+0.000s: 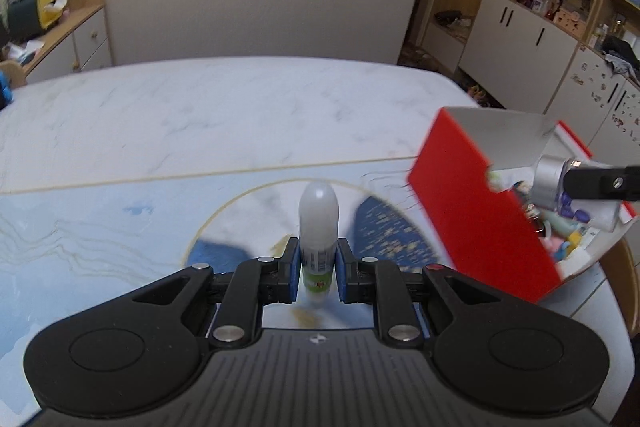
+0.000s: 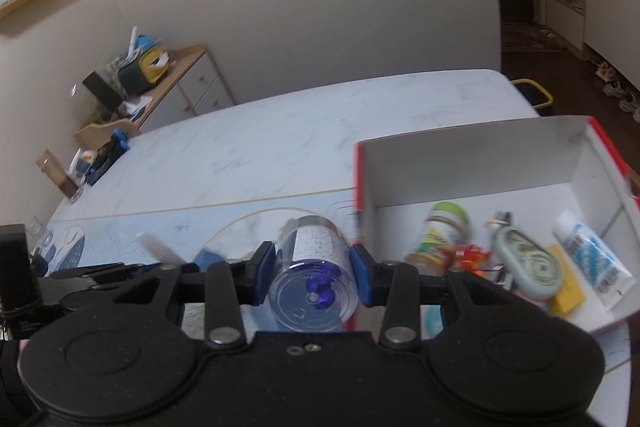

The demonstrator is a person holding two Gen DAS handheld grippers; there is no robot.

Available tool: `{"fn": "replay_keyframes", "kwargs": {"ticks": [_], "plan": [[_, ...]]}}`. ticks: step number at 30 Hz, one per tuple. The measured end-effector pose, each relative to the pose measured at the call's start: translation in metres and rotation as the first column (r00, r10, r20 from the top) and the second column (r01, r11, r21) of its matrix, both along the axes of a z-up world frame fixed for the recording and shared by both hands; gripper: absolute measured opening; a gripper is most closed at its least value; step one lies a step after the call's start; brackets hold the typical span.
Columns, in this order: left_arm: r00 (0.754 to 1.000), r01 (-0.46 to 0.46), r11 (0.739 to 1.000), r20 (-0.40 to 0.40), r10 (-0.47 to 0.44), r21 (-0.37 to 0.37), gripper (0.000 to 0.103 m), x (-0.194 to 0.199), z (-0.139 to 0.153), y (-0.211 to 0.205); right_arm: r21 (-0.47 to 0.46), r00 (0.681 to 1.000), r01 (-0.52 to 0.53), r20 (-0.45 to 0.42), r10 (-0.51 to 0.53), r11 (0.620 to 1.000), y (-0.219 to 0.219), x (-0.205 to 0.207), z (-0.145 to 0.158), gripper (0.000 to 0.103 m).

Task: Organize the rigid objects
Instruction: 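Lift glue stick and pill bottle with both grippers and carry into the box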

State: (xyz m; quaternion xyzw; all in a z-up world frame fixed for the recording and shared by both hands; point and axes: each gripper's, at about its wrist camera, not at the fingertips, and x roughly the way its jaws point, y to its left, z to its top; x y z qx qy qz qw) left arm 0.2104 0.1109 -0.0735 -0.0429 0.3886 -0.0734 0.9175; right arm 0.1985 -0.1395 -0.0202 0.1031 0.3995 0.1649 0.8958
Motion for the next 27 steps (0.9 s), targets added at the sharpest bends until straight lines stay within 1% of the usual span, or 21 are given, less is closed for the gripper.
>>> {"fn": "replay_keyframes", "kwargs": {"ticks": [4, 12, 16, 17, 19, 22, 24, 27], "plan": [[0.999, 0.034, 0.999, 0.021, -0.034, 0.001, 0.018, 0.002, 0.013, -0.028, 0.015, 0.999, 0.034, 0.001, -0.034, 0.999, -0.03, -0.003, -0.004, 0.04], [0.994, 0.093, 0.996, 0.057, -0.094, 0.012, 0.018, 0.012, 0.038, -0.086, 0.01, 0.995, 0.102, 0.017, -0.102, 0.995, -0.094, -0.003, -0.013, 0.04], [0.991, 0.123, 0.992, 0.052, -0.123, 0.012, 0.018, 0.023, 0.044, -0.113, 0.002, 0.992, 0.122, 0.022, -0.122, 0.993, -0.12, -0.001, -0.019, 0.04], [0.99, 0.134, 0.991, 0.045, -0.135, 0.012, 0.018, 0.026, 0.044, -0.122, -0.004, 0.992, 0.126, 0.024, -0.125, 0.992, -0.125, 0.0, -0.021, 0.04], [0.988, 0.15, 0.988, 0.042, -0.152, 0.046, 0.018, 0.032, 0.044, -0.138, -0.027, 0.991, 0.13, 0.027, -0.129, 0.991, -0.136, 0.002, -0.026, 0.04], [0.985, 0.171, 0.985, 0.03, -0.172, 0.038, 0.018, 0.042, 0.046, -0.154, -0.071, 0.991, 0.132, 0.041, -0.13, 0.989, -0.145, 0.007, -0.034, 0.04], [0.981, 0.189, 0.98, 0.03, -0.191, 0.061, 0.018, 0.048, 0.047, -0.167, -0.097, 0.99, 0.135, 0.049, -0.13, 0.986, -0.15, 0.011, -0.039, 0.04], [0.976, 0.217, 0.973, 0.001, -0.218, 0.083, 0.017, 0.061, 0.037, -0.187, -0.133, 0.992, 0.122, 0.056, -0.116, 0.983, -0.153, 0.019, -0.046, 0.04]]}}
